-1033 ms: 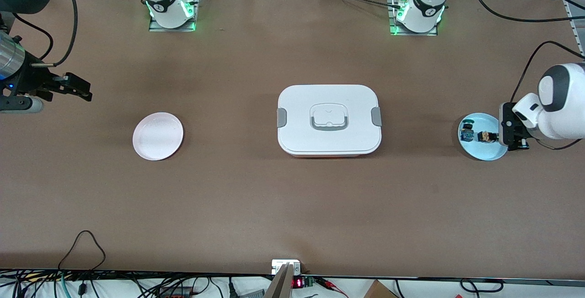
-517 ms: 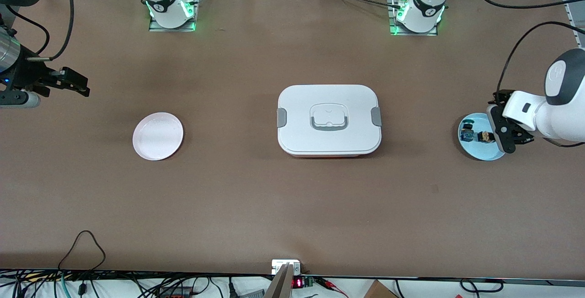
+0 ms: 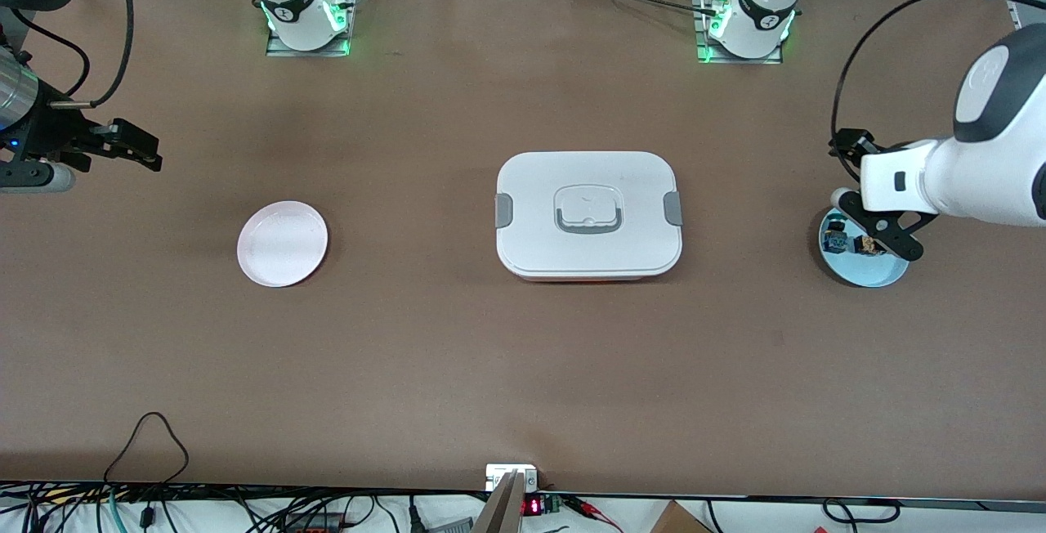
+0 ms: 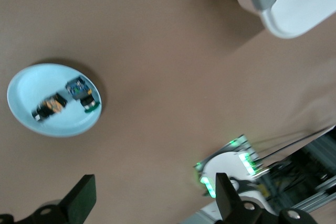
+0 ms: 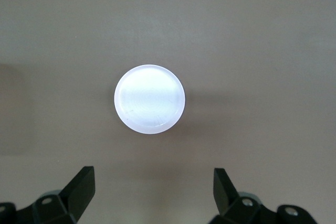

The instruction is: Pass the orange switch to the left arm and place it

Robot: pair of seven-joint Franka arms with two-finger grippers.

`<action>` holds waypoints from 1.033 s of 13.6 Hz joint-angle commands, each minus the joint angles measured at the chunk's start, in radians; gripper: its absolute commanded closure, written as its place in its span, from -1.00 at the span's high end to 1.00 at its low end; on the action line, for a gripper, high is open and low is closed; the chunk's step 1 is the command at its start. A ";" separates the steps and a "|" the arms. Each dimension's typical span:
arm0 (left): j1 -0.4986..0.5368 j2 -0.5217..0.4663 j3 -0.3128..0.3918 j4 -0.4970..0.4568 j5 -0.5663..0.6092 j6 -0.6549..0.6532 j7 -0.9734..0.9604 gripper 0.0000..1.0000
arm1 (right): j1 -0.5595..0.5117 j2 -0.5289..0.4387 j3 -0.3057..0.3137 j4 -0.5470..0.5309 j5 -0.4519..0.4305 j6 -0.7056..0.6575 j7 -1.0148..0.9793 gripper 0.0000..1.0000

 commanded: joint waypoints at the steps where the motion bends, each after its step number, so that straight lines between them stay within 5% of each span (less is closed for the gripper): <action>1: -0.038 0.020 0.012 0.135 -0.045 -0.047 -0.106 1.00 | -0.005 -0.009 0.003 0.008 0.012 -0.019 -0.019 1.00; 3: -0.041 0.019 0.030 0.184 -0.048 -0.013 -0.138 1.00 | -0.007 -0.009 0.003 0.008 0.012 -0.019 -0.019 1.00; 5: -0.105 -0.047 0.156 0.166 -0.078 0.128 -0.248 1.00 | -0.007 -0.009 0.003 0.008 0.012 -0.019 -0.017 1.00; 8: -0.265 -0.146 0.406 0.061 -0.186 0.288 -0.449 1.00 | -0.007 -0.009 0.003 0.008 0.012 -0.020 -0.017 1.00; 12: -0.394 -0.306 0.543 -0.154 -0.194 0.375 -0.518 1.00 | -0.007 -0.009 0.003 0.008 0.012 -0.020 -0.016 1.00; 14: -0.408 -0.384 0.554 -0.257 -0.194 0.410 -0.542 1.00 | -0.008 -0.009 0.003 0.008 0.012 -0.020 -0.016 1.00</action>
